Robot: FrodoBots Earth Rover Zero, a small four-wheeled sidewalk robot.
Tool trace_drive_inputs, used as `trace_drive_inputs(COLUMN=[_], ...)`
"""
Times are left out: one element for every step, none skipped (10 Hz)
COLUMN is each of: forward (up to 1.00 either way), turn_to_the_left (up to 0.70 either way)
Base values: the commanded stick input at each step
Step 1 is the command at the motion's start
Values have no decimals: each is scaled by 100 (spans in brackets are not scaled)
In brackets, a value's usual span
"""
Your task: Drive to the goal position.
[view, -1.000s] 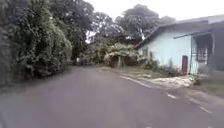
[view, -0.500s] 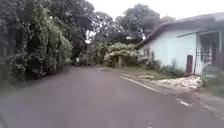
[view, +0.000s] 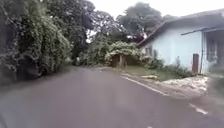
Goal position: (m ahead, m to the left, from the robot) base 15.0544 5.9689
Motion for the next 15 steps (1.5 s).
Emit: trace_drive_inputs(forward=[70,70,70,70,70,70,70,70,70,70,70,70,70,70,70], turn_to_the_left=[0,0,0,0,0,0,0,0,0,0,0,0,0,0,0])
